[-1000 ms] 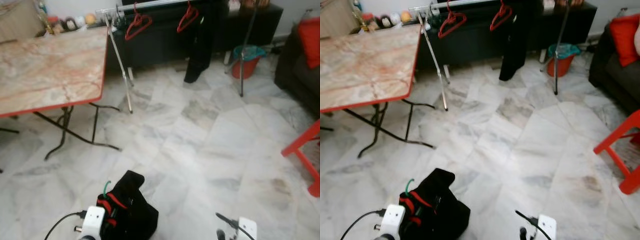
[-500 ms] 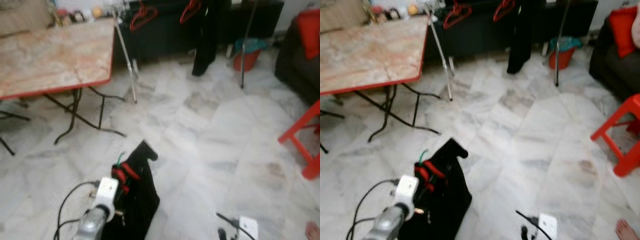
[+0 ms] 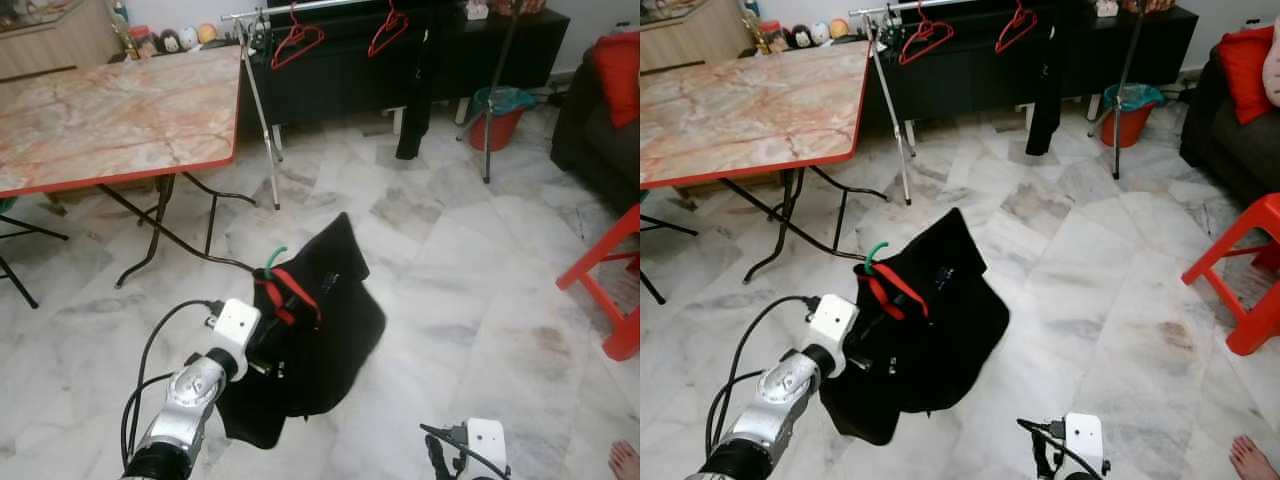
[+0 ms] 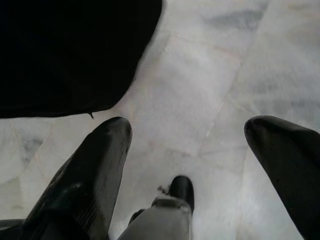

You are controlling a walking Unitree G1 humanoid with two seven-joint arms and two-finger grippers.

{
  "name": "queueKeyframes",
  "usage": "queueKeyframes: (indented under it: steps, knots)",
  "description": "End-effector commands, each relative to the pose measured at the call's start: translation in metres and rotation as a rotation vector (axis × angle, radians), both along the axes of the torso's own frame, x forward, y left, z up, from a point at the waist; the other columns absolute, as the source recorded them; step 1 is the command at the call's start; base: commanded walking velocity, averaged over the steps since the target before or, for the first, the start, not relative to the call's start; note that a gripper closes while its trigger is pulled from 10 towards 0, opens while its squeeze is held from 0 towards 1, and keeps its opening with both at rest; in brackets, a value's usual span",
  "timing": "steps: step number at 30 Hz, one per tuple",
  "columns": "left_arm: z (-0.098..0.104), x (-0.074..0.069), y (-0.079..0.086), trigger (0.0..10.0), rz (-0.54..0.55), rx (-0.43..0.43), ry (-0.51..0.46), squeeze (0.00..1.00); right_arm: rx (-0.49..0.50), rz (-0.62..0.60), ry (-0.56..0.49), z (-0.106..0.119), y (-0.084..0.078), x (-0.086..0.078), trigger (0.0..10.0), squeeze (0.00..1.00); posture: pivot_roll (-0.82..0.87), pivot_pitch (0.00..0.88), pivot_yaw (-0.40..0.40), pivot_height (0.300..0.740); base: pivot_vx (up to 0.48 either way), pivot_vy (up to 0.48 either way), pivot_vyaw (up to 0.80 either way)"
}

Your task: Hang hanger

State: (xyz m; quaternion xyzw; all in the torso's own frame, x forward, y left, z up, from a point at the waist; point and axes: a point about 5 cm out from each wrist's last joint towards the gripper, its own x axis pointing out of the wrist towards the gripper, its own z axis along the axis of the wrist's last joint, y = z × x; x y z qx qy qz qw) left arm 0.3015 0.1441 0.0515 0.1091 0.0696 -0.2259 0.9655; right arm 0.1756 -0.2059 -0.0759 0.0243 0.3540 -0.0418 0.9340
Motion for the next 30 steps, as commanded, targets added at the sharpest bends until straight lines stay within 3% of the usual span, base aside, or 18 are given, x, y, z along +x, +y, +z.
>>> queueKeyframes:
  steps: [1,3,4,5,6,7,9,10,11,12,13,20,30]
  knots:
    - [0.013,0.003,0.001,10.0,-0.032,-0.002,-0.028,0.0,0.007,0.065,-0.02,0.001,0.006,0.002,10.0,0.0,-0.18,0.006,0.099,0.74,0.0,0.0,0.0]
    - [0.019,0.004,-0.002,10.0,-0.06,-0.01,-0.036,0.0,0.009,0.104,-0.035,0.002,0.007,0.003,10.0,0.0,-0.18,0.007,0.095,0.74,0.0,0.0,0.0]
    - [0.022,0.004,-0.003,10.0,-0.074,-0.011,-0.04,0.0,0.001,0.128,-0.043,0.003,0.008,0.004,10.0,0.06,-0.18,0.007,0.095,0.74,0.0,0.0,0.0]
    - [0.025,0.005,-0.005,10.0,-0.089,-0.015,-0.042,0.0,-0.007,0.151,-0.049,0.004,0.008,0.005,10.0,0.7,-0.18,0.007,0.094,0.74,0.0,0.0,0.0]
    - [0.025,0.005,-0.005,10.0,-0.089,-0.015,-0.042,0.0,-0.007,0.151,-0.049,0.004,0.008,0.005,10.0,0.7,-0.18,0.007,0.094,0.74,0.0,0.0,0.0]
    - [0.028,0.004,-0.007,10.0,-0.111,-0.016,-0.041,0.0,-0.017,0.174,-0.057,0.005,0.009,0.006,10.0,1.0,-0.18,0.01,0.093,0.74,0.0,0.0,0.0]
    - [0.031,0.003,-0.011,10.0,-0.157,-0.017,-0.03,0.0,-0.035,0.217,-0.096,0.01,0.009,0.012,10.0,1.0,-0.18,0.012,0.092,0.74,0.0,0.0,0.0]
    - [0.034,0.002,-0.013,10.0,-0.193,-0.012,-0.018,0.0,-0.06,0.264,-0.286,0.042,0.006,0.053,10.0,1.0,-0.19,0.02,0.09,0.74,0.0,0.0,0.0]
    - [0.036,-0.002,-0.018,10.0,-0.262,0.001,0.007,0.0,-0.1,0.347,-0.563,0.105,0.007,0.1,10.0,1.0,-0.19,0.026,0.088,0.74,0.0,0.0,0.0]
    - [0.036,-0.002,-0.018,10.0,-0.262,0.001,0.007,0.0,-0.1,0.347,-0.563,0.105,0.007,0.1,10.0,1.0,-0.19,0.026,0.088,0.74,0.0,0.0,0.0]
    - [0.038,-0.004,-0.02,10.0,-0.282,0.005,0.02,0.0,-0.107,0.375,-0.629,0.121,0.009,0.107,10.0,1.0,-0.19,0.026,0.088,0.74,0.0,0.0,0.0]
    - [0.046,-0.005,-0.024,10.0,-0.312,0.019,0.071,0.0,-0.142,0.47,-0.736,0.148,0.012,0.11,10.0,1.0,-0.18,0.036,0.088,0.74,0.0,0.0,0.0]
    - [0.049,-0.012,-0.023,10.0,-0.318,0.028,0.119,0.0,-0.098,0.676,-0.575,0.142,0.016,0.081,10.0,1.0,-0.19,0.04,0.089,0.74,0.0,0.0,0.0]
